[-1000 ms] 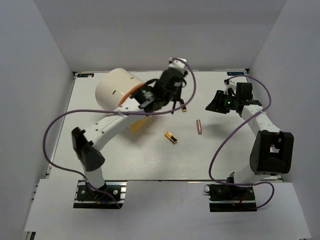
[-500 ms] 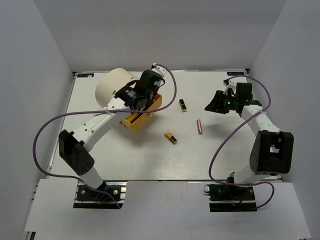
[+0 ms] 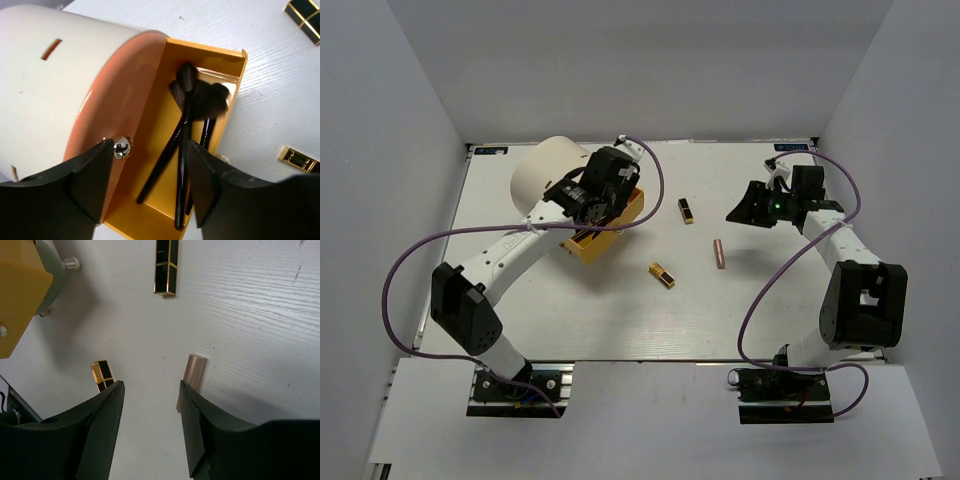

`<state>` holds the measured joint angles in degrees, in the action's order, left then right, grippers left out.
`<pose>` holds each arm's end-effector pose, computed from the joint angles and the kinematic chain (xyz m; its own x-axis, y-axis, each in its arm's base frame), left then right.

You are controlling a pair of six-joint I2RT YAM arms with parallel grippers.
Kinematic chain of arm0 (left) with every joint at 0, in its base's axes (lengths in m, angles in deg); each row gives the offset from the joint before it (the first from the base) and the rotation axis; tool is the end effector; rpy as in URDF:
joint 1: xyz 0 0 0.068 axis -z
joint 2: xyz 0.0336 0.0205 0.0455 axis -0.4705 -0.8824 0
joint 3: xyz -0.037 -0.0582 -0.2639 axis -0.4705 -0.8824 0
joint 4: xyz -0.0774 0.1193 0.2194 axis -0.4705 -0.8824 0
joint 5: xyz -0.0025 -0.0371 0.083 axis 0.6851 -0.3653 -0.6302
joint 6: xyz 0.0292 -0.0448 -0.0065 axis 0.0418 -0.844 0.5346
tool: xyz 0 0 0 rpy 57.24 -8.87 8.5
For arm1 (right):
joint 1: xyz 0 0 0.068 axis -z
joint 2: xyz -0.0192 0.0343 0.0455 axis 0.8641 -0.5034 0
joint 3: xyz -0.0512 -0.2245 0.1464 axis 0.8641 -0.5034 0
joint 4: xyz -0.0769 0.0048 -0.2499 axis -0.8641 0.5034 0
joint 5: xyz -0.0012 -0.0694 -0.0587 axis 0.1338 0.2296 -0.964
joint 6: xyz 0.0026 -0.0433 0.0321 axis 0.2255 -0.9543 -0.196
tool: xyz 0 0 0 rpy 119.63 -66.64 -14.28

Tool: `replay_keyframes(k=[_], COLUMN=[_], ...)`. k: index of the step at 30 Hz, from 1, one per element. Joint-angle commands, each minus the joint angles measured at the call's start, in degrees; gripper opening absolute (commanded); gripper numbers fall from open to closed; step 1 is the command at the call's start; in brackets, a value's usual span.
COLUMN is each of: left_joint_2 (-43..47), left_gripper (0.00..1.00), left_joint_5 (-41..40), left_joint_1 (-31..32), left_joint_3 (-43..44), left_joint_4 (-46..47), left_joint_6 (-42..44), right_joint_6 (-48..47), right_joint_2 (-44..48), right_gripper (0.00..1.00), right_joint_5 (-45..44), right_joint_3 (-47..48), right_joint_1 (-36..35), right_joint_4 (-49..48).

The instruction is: Organize the makeup

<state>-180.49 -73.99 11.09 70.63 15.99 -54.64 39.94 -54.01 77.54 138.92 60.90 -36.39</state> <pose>0.2845 -0.2104 0.3479 -0.5056 0.4934 -0.7077 0.3348 0.8682 0.3662 0.3305 0.0140 0.2500 -0.7390 0.1400 -0.6590 -0.2923 0.8147 0.5009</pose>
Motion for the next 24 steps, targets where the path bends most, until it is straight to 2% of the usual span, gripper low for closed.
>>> replay_keyframes(k=[1,4,5,6,7,8,10,11,15,17,19,24], left_joint_2=[5.24,5.94,6.29,6.64,6.82,6.56,5.68,4.46,1.38,0.15,-0.91,-6.96], left_gripper=[0.74,0.73,0.61,0.50,0.37,0.13,0.03,0.03,0.07,0.10,0.18,0.20], left_joint_5=[0.87,2.89,7.16,10.25,13.24,18.14,24.40,30.61,36.64,36.30,33.32,28.39], left_joint_1=[-0.05,-0.05,-0.05,-0.05,-0.05,0.65,0.66,0.66,1.19,1.19,1.19,1.71], left_joint_3=[1.72,4.70,5.15,5.15,4.46,4.19,3.40,2.96,1.29,1.11,1.46,4.98], left_joint_4=[1.26,1.08,1.51,1.95,2.48,2.57,2.57,2.83,3.28,2.84,1.09,-4.71], left_joint_6=[-0.84,-2.25,-2.95,-3.48,-5.57,-7.33,-9.01,-10.33,-12.97,-13.85,-14.12,-13.33], right_joint_6=[-2.31,-3.45,-3.98,-4.59,-5.38,-5.74,-6.79,-6.97,-7.50,-7.85,-7.85,-6.36], right_joint_2=[0.32,-0.03,-0.12,-0.30,-0.47,-0.65,-0.83,-0.83,-1.18,-1.27,-1.27,-1.88], right_gripper=[0.55,0.50,0.40,0.13,0.00,0.00,0.00,0.00,0.00,0.00,0.00,0.00], right_joint_5=[3.86,5.88,6.84,8.77,9.66,10.45,12.39,12.48,11.95,11.69,11.25,10.99], right_joint_3=[-0.04,-0.04,-0.04,-0.04,0.13,0.22,0.40,0.57,0.93,1.19,1.19,0.93], right_joint_1=[-0.16,-0.33,-0.42,-0.60,-0.69,-0.77,-1.04,-0.95,-0.95,-1.04,-1.04,-1.04], right_joint_4=[-0.56,-0.65,-0.74,-0.91,-1.09,-1.17,-1.09,-1.09,-0.83,-0.56,-0.65,-0.82])
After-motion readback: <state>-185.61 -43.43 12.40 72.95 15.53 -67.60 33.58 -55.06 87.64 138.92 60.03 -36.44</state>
